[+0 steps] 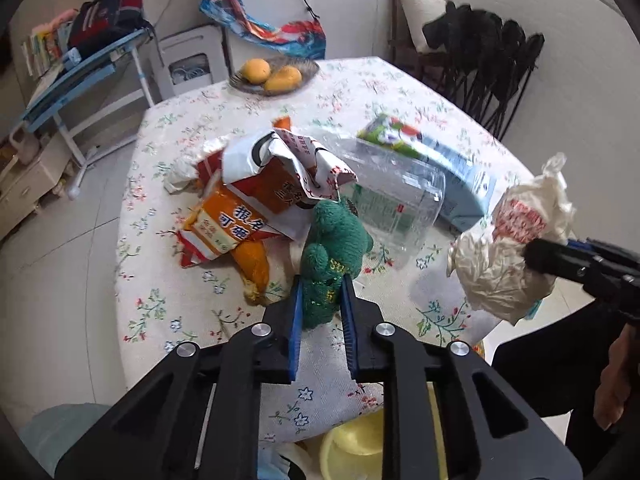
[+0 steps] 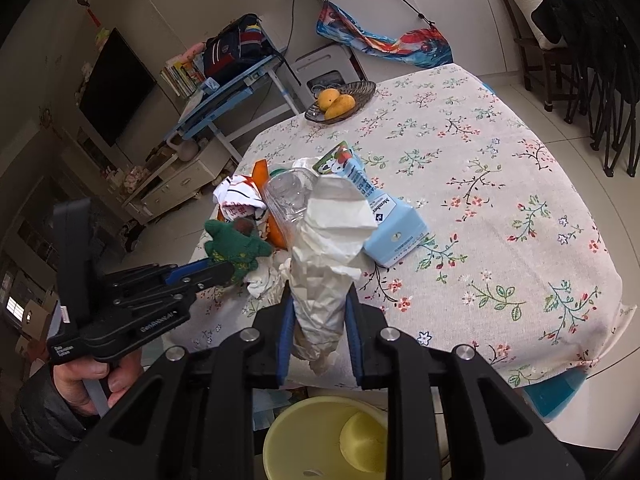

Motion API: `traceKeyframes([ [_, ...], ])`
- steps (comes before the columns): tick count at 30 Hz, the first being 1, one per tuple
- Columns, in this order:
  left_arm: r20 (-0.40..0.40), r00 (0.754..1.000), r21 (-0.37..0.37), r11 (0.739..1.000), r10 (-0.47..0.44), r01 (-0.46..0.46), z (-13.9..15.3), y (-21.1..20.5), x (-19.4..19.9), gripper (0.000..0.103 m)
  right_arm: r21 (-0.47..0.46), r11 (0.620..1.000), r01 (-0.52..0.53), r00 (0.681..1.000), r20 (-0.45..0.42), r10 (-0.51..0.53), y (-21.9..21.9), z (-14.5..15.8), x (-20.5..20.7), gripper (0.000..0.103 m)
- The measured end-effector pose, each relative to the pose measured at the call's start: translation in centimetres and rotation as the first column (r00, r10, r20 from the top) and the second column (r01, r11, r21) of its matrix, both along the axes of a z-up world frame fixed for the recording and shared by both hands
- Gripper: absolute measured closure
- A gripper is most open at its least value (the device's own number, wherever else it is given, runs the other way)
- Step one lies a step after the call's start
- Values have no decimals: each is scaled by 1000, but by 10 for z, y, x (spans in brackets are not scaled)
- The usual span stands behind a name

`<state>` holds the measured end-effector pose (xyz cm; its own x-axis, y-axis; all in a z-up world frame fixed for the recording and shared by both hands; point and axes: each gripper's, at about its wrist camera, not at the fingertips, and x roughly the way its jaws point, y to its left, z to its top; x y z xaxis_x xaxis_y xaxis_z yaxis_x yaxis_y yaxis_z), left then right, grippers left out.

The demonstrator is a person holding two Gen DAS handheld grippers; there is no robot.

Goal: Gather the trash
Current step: 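Carry the green toy and white tissue toward the yellow bucket with both grippers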

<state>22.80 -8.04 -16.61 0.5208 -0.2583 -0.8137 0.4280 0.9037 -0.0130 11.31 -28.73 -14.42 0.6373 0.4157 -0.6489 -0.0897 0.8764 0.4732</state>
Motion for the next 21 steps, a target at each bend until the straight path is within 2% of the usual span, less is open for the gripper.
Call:
traceKeyframes([
  [8, 30, 998, -78, 996, 50, -47, 17, 20, -25, 86, -2, 1000, -7, 999, 34, 7, 2, 3, -7, 79],
  [14, 1, 996, -162, 983, 85, -84, 22, 36, -30, 86, -19, 1000, -23, 998, 64, 24, 9, 8, -12, 79],
  [21, 12, 991, -193, 972, 137, -132, 30, 53, -38, 86, -27, 999, -24, 996, 89, 27, 14, 11, -19, 79],
])
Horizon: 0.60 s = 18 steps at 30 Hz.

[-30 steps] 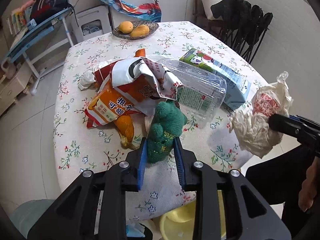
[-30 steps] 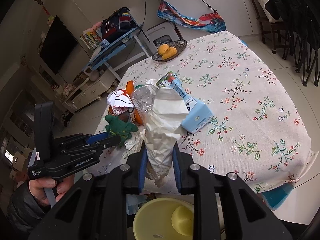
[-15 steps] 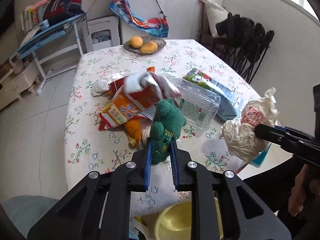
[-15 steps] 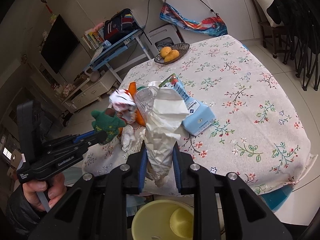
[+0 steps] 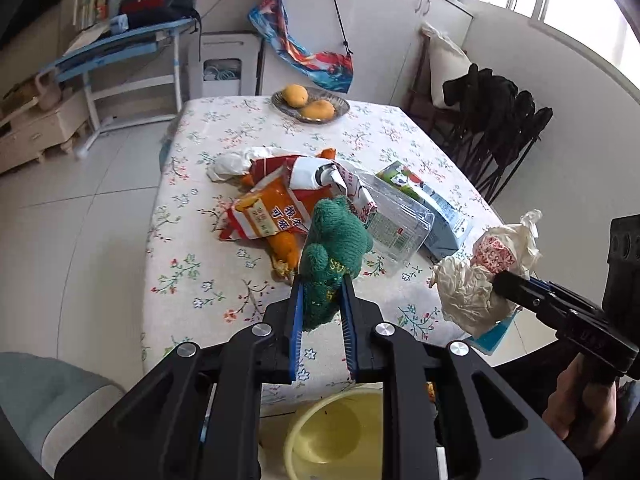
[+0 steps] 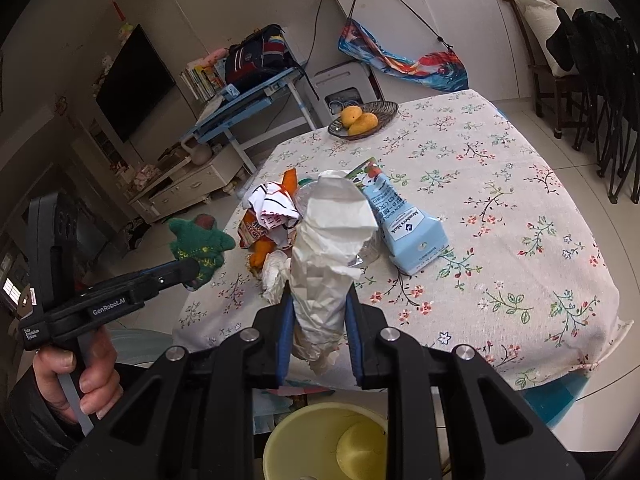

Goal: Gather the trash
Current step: 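Carry the green toy and white tissue toward the yellow bucket with both grippers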

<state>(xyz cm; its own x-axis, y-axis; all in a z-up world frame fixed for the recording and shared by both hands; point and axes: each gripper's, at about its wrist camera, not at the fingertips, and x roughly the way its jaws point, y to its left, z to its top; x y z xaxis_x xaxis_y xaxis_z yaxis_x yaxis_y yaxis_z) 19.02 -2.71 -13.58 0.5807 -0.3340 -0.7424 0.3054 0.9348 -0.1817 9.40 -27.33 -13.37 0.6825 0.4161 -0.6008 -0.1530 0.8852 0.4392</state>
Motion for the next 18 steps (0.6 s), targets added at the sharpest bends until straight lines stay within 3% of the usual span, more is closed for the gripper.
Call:
traceKeyframes([
  [10, 64, 996, 12, 998, 59, -60, 17, 14, -44, 85, -21, 999, -28, 998, 57, 29, 14, 9, -25, 79],
  [18, 89, 991, 29, 995, 96, -98, 15, 17, -79, 85, -57, 996, -73, 997, 23, 75, 28, 0, -50, 77],
])
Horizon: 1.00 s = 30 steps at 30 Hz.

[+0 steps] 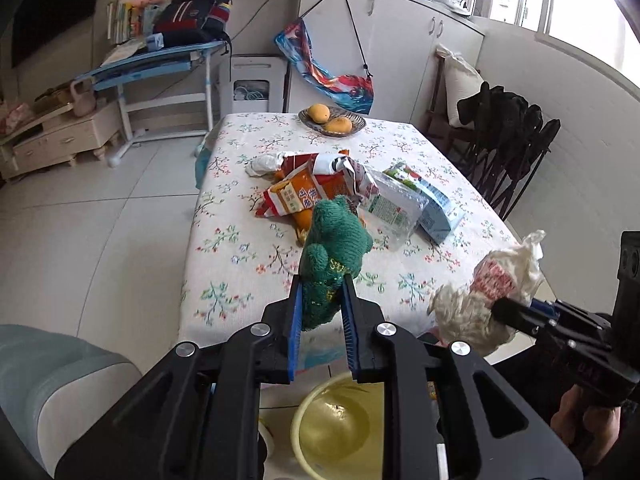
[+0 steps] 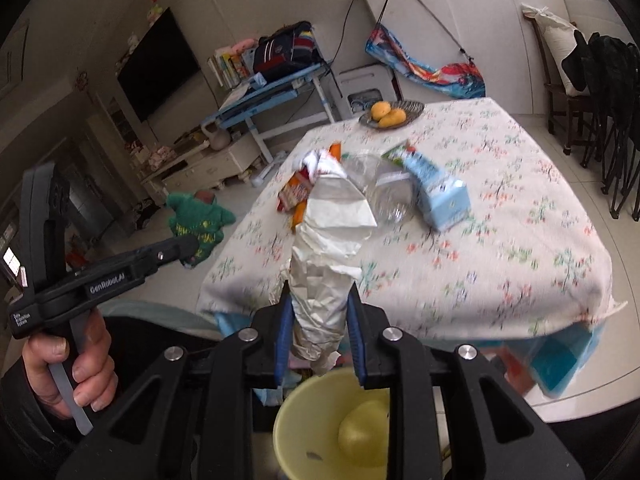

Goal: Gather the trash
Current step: 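Carry the green toy and white tissue toward the yellow bucket with both grippers, then open both grippers over the yellow bucket to drop the tissue and toy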

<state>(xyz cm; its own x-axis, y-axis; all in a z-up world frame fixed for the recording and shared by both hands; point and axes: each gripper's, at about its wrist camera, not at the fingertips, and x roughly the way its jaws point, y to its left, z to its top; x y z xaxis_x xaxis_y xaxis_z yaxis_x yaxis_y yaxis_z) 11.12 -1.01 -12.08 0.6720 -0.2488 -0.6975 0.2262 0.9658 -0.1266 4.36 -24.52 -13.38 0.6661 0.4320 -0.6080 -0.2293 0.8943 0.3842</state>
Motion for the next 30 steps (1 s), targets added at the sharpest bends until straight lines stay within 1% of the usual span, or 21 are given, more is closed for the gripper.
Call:
traceKeyframes([
  [2, 0, 1000, 0, 1000, 2, -2, -1, 0, -6, 85, -13, 1000, -18, 1000, -24, 17, 7, -6, -5, 76],
  [5, 1, 1000, 9, 1000, -2, 2, -4, -2, -15, 85, -24, 998, -52, 995, -84, 50, 16, -20, -10, 75],
  [9, -2, 1000, 12, 1000, -7, 7, -6, -4, -23, 85, -26, 995, -91, 978, -188, 85, 26, -43, -10, 74],
  [11, -1, 1000, 11, 1000, -6, 6, -6, -5, -28, 85, -36, 994, -105, 970, -226, 95, 30, -52, -10, 74],
  [17, 1, 1000, 10, 1000, -5, 5, -7, -5, -35, 85, -75, 986, -150, 943, -311, 120, 44, -73, -10, 66],
  [18, 2, 1000, 10, 1000, -5, 5, -7, -5, -36, 85, -75, 986, -151, 940, -320, 120, 44, -76, -10, 63],
  [21, 2, 1000, 11, 1000, -5, 5, -7, -5, -35, 85, -77, 987, -141, 941, -319, 110, 42, -78, -12, 53],
  [24, 3, 1000, 13, 1000, -4, 4, -7, -6, -41, 85, -69, 991, -114, 951, -298, 89, 35, -73, -14, 50],
  [28, 1, 1000, 21, 1000, -8, 8, -6, -8, -50, 85, -66, 995, -69, 967, -248, 50, 27, -62, -15, 43],
  [30, -6, 1000, 26, 1000, -13, 14, -7, -10, -54, 85, -69, 997, -33, 978, -206, 18, 22, -54, -17, 39],
])
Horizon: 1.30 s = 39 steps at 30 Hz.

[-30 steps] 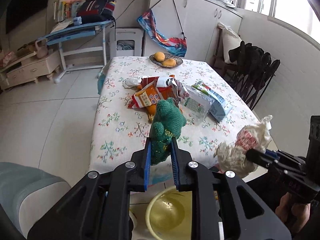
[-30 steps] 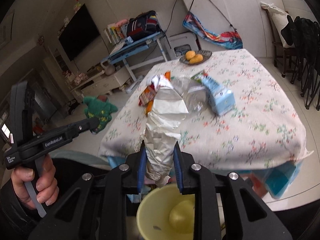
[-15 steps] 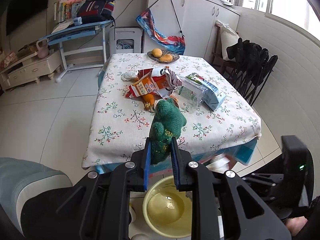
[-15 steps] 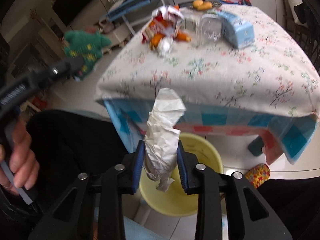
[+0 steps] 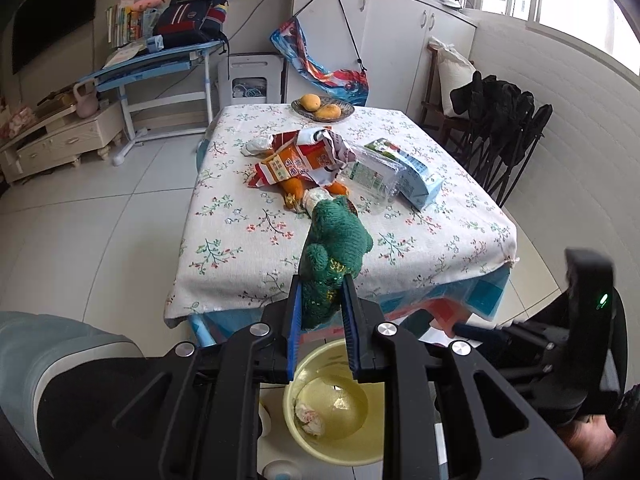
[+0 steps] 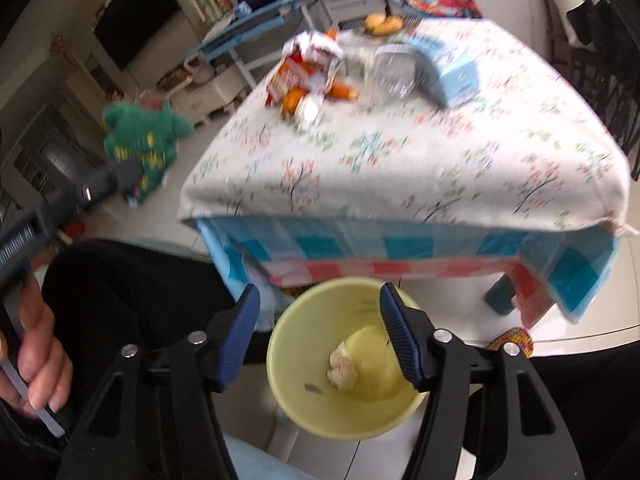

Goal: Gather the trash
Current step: 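Open both grippers over the yellow bucket to drop the tissue and toy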

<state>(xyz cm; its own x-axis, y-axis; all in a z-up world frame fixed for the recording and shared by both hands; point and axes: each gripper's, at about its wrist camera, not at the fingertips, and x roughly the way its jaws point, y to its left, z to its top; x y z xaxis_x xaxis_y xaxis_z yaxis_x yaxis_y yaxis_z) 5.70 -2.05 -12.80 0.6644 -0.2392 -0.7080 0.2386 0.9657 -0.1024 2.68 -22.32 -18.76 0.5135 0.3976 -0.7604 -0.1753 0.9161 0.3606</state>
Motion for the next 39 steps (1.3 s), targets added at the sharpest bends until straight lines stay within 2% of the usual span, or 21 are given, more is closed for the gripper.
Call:
traceKeyframes([
  [3, -17, 1000, 15, 1000, -18, 19, -3, -7, -4, 85, 0, 998, 56, 997, 55, -56, -10, 11, -2, 33],
  [11, -90, 991, 69, 992, -100, 106, -24, -38, -13, 84, 41, 982, 186, 972, 139, -190, -40, 27, -6, 30],
  [25, -176, 969, 127, 972, -172, 196, -55, -61, -17, 83, 57, 973, 225, 957, 175, -231, -50, 33, -9, 27],
  [29, -193, 964, 156, 964, -186, 217, -61, -67, -19, 76, 57, 972, 229, 955, 179, -235, -50, 33, -10, 25],
  [31, -193, 964, 167, 962, -184, 217, -63, -67, -20, 64, 58, 972, 230, 955, 181, -237, -50, 33, -10, 25],
  [34, -184, 966, 181, 960, -181, 215, -63, -68, -20, 54, 59, 971, 233, 954, 183, -239, -51, 33, -10, 24],
  [39, -162, 974, 190, 964, -156, 186, -61, -65, -19, 45, 59, 970, 236, 952, 186, -242, -52, 33, -10, 24],
])
